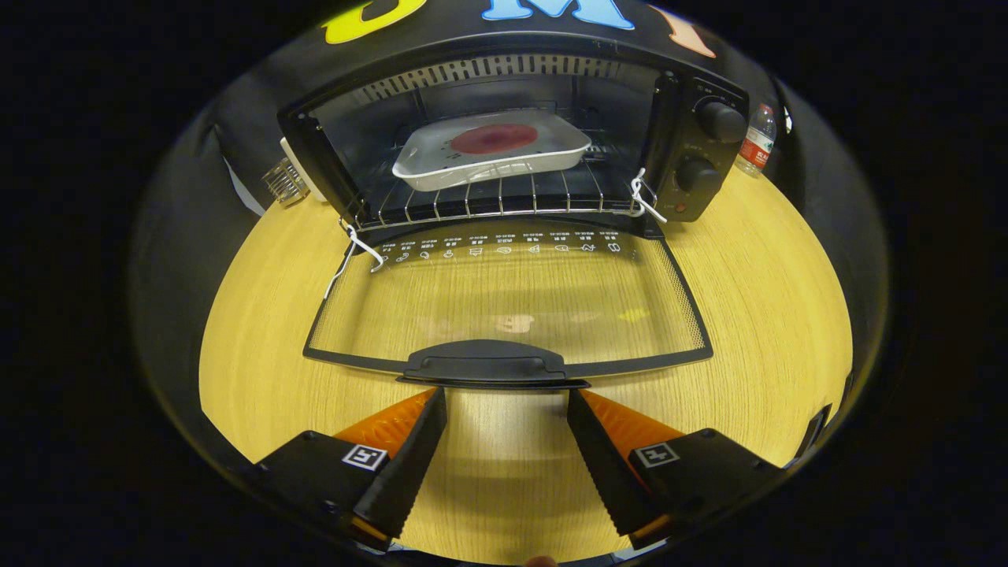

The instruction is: Open the toaster oven, put the food inside, and close the toaster oven door.

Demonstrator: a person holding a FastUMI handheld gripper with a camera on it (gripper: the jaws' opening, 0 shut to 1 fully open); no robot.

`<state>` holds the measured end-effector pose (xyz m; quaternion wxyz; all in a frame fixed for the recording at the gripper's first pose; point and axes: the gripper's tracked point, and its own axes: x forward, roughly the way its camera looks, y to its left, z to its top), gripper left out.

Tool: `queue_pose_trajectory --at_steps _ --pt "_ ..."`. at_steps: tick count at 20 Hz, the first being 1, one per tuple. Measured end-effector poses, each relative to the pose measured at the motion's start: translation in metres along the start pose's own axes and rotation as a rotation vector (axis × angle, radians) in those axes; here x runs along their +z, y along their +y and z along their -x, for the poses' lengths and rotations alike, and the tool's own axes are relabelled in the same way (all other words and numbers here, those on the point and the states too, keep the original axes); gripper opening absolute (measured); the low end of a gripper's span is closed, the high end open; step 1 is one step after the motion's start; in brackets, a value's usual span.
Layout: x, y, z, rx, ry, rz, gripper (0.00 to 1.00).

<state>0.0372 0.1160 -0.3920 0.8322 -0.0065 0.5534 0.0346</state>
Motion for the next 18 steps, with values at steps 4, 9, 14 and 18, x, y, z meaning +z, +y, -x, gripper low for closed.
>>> queue_pose_trajectory --at_steps 4,9,14,18 --pt "0.002 0.000 0.005 -0.002 -0.036 0.004 0.98" --pt "0.010 0.001 0.028 -0.002 -0.113 0.022 0.98" --pt "0.022 0.002 0.048 -0.003 -0.191 0.043 0.98" --pt "0.033 0.002 0.062 -0.011 -0.247 0.070 0.98"
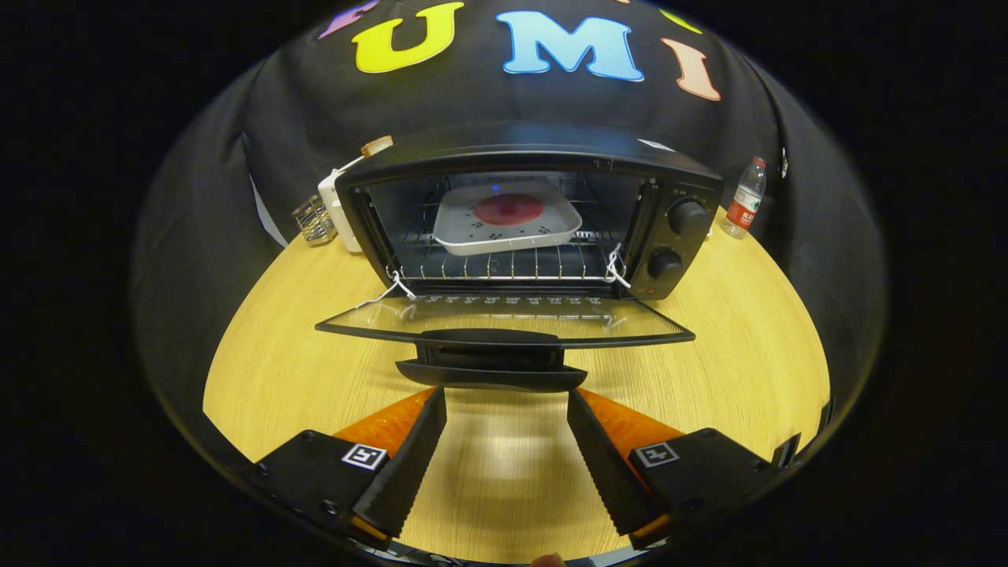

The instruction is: Open the toaster oven, put the food inside, and close the toaster oven door.

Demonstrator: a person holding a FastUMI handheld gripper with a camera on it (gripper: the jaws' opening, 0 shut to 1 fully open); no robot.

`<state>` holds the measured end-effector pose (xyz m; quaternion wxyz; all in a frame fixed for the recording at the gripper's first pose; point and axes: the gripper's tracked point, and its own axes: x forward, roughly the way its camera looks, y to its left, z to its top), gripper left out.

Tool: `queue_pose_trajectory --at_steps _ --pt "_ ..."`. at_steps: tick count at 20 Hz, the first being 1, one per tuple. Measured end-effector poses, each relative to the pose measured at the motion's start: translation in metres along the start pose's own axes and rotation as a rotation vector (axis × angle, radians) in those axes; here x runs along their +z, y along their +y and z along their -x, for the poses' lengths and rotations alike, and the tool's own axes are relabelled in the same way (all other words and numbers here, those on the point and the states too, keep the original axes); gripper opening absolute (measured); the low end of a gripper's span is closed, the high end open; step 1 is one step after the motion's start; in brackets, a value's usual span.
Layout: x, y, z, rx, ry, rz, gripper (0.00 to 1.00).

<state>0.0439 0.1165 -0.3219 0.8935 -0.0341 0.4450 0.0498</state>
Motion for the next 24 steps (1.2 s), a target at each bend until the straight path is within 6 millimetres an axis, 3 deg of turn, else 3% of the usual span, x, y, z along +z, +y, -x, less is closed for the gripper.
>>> queue_pose_trajectory --at_steps 7,9,15,19,24 --pt "0.036 -0.005 0.002 -0.020 -0.087 0.039 0.98" --pt "0.058 -0.008 0.006 -0.035 -0.139 0.044 0.98" --pt "0.105 -0.021 0.031 -0.078 -0.320 0.145 0.98" --pt "0.116 -0.019 0.081 -0.038 -0.445 0.135 0.99" --pt "0.124 -0.045 0.157 -0.016 -0.608 0.018 0.99"
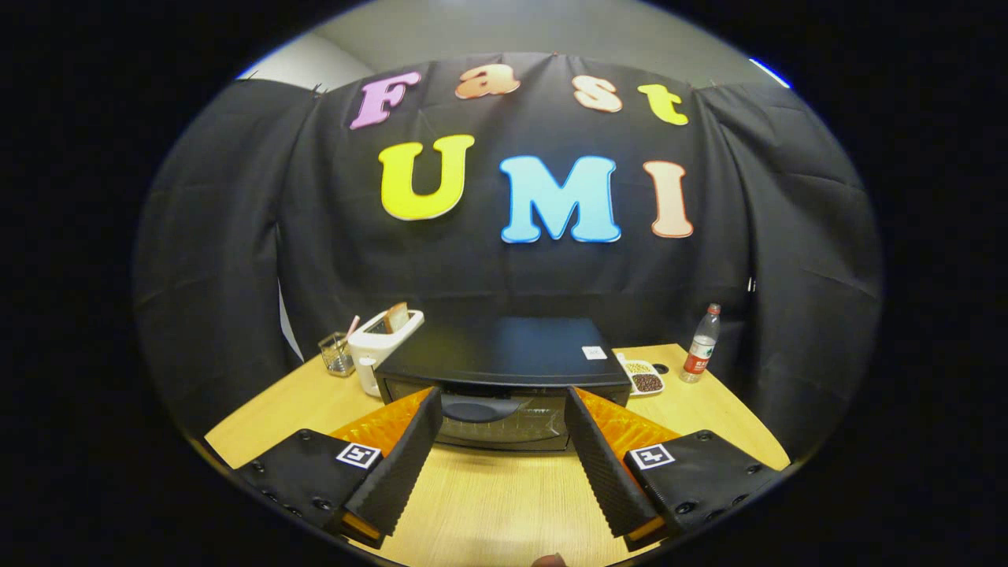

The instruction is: Open the toaster oven, put the food inside, and close the toaster oven door.

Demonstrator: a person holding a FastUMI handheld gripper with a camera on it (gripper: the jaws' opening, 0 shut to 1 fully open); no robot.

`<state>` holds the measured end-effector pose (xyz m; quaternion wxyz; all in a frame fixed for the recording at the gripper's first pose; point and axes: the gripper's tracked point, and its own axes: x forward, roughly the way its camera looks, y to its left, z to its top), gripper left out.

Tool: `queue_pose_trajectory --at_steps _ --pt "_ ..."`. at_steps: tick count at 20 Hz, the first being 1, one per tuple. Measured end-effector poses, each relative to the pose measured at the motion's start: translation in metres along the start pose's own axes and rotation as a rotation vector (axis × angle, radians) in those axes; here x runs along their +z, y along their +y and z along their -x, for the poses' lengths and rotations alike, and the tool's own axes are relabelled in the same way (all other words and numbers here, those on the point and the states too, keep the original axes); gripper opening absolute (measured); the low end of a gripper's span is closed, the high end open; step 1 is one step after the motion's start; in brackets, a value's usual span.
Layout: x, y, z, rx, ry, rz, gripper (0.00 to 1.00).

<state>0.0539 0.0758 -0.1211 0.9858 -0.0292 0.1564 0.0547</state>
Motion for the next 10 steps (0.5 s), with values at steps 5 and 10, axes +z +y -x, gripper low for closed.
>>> queue_pose_trajectory --at_steps 5,10 --pt "0.038 -0.048 0.063 -0.101 -0.083 0.005 0.99" --pt "0.059 -0.096 0.112 -0.122 -0.125 -0.059 0.99"
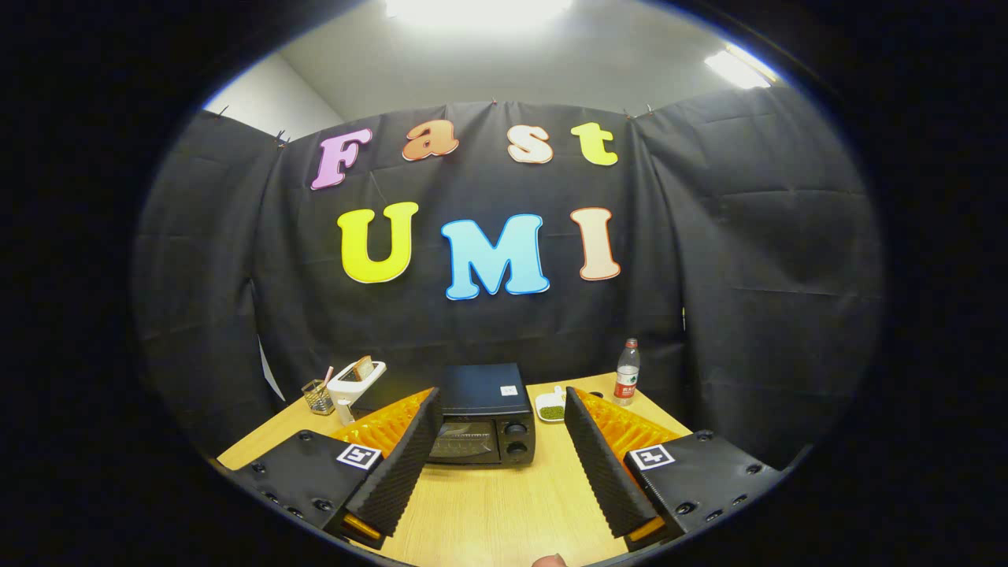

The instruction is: Open the toaster oven, put the food inside, and close the toaster oven door.

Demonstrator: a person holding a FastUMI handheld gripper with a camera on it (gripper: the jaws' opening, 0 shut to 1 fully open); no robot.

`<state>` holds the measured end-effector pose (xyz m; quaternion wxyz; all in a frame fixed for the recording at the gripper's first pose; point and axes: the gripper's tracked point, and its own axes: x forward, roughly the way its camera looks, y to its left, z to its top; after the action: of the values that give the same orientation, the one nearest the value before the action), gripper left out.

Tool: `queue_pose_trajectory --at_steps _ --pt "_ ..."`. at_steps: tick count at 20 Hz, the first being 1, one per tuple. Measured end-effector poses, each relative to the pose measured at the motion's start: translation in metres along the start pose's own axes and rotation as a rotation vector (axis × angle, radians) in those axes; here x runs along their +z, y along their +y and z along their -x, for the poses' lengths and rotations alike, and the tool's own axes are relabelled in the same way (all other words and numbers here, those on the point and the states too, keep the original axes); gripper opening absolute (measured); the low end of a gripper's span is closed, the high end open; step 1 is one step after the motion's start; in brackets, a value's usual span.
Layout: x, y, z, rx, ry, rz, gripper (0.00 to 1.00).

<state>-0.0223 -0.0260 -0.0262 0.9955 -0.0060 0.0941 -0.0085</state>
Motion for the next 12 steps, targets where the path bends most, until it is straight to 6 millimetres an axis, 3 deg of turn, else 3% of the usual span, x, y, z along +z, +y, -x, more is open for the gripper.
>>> queue_pose_trajectory --at_steps 7,12 --pt "0.020 -0.085 0.030 -0.043 -0.086 0.029 0.98" --pt "0.016 -0.115 0.029 -0.055 -0.102 -0.003 0.98"
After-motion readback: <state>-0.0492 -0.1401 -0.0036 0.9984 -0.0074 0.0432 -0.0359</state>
